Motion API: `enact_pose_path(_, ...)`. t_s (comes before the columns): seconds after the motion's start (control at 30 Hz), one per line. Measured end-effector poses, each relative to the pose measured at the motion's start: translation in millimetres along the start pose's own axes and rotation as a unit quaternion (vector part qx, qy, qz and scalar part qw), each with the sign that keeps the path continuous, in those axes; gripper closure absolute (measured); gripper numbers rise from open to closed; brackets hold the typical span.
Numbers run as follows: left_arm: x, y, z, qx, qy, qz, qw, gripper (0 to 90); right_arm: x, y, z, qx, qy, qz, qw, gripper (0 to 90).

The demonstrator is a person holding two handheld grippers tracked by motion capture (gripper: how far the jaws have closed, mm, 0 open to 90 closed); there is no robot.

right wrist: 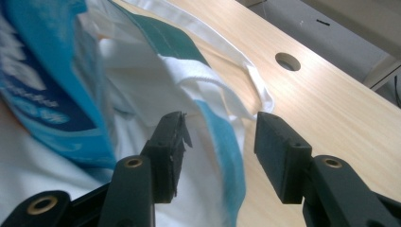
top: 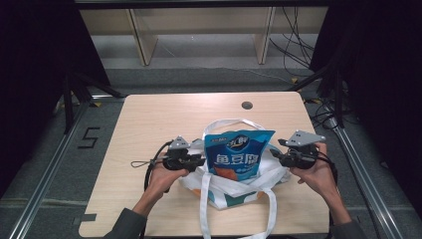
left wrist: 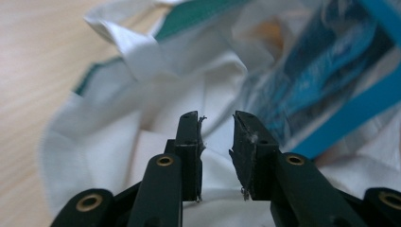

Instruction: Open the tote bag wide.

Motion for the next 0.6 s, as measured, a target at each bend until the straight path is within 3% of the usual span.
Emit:
enact_pose_path(0.03,-1.6,-3.6,3.5,-0.004,0.006,-0.001,1.0000,74.1,-4.1,-0.3,-1.6,0.000,0.010,-0.005,0.9999,57.6)
enact_pose_path(0.07,-3.0,-7.5,7.0,-0.011,0.015,0.001,0.9998,74.7,-13.9,0.1,-4.3,0.016,0.012,-0.017,0.9997,67.5)
enact_pose_path(0.1,-1.5,-11.2,10.6,-0.031,0.030,-0.002,0.9991,74.7,-13.9,0.1,-4.3,0.016,0.012,-0.017,0.9997,67.5)
enact_pose_path(0.13,2.1,-19.4,16.5,-0.044,0.037,0.001,0.9984,74.9,-23.9,-0.6,-4.9,0.026,0.026,-0.015,0.9992,80.7)
enact_pose_path(0.17,2.1,-19.4,16.5,-0.044,0.037,0.001,0.9984,75.5,-23.9,-0.6,-4.9,0.026,0.026,-0.015,0.9992,80.7)
enact_pose_path(0.23,8.5,-27.7,24.7,-0.068,0.047,-0.008,0.9965,76.2,-32.7,-7.1,-5.1,0.032,0.031,0.007,0.9990,87.9)
enact_pose_path(0.27,10.0,-32.5,31.9,-0.084,0.053,-0.010,0.9950,77.5,-40.4,-17.9,-3.3,0.009,0.033,0.022,0.9992,88.6)
enact_pose_path(0.37,6.7,-34.3,41.0,-0.085,0.063,-0.012,0.9943,79.7,-49.1,-26.9,1.5,-0.006,0.043,0.032,0.9986,88.7)
enact_pose_path(0.43,2.1,-35.1,51.1,-0.083,0.073,-0.014,0.9937,79.9,-62.7,-32.0,13.0,-0.017,0.076,0.050,0.9957,88.8)
enact_pose_path(0.47,0.3,-35.6,54.8,-0.097,0.080,-0.023,0.9919,80.1,-77.0,-33.4,26.5,-0.018,0.100,0.046,0.9938,88.7)
enact_pose_path(0.5,-1.5,-36.0,55.4,-0.103,0.082,-0.030,0.9909,80.3,-82.0,-34.3,31.6,-0.019,0.106,0.043,0.9932,88.7)
enact_pose_path(0.6,-3.1,-35.4,55.6,-0.100,0.084,-0.030,0.9910,80.4,-94.0,-34.2,43.8,-0.033,0.119,0.026,0.9920,88.8)
Point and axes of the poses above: each handheld gripper's, and its own axes: x roughly backward along the jaws, z roughly out of its underside, y roughly to its left, the point moved 3 cm from there along -x, roughly forward along the jaws, and after that the axes turned 2 degrees about x, right-handed, at the moved point
